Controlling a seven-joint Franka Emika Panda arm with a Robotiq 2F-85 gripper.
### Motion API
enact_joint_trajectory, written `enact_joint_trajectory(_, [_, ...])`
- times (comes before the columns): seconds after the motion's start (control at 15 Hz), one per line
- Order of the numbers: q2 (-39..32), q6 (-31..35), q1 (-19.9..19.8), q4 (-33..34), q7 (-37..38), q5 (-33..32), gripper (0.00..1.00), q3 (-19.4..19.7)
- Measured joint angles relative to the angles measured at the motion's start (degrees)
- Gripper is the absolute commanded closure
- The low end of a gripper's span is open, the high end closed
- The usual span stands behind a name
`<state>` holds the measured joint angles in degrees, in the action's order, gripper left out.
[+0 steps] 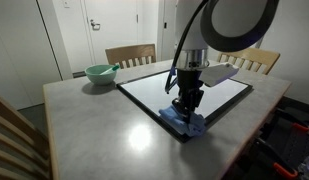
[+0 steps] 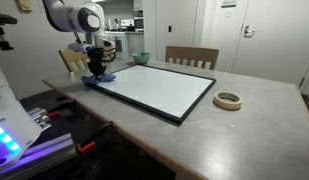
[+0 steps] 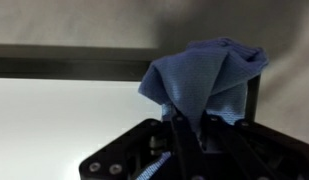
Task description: Use the blue cloth to wipe the whiteboard
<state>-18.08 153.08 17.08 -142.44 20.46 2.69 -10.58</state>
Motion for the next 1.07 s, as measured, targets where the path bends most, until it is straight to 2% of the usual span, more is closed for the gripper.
enact_joint_trajectory(0.47, [0.08,-0.04,3.56,0.13,6.19,-5.19,0.97,2.48])
enact_joint_trajectory(1.07, [-0.48,-0.08,3.55,1.33,4.21,-5.95,0.97,4.01])
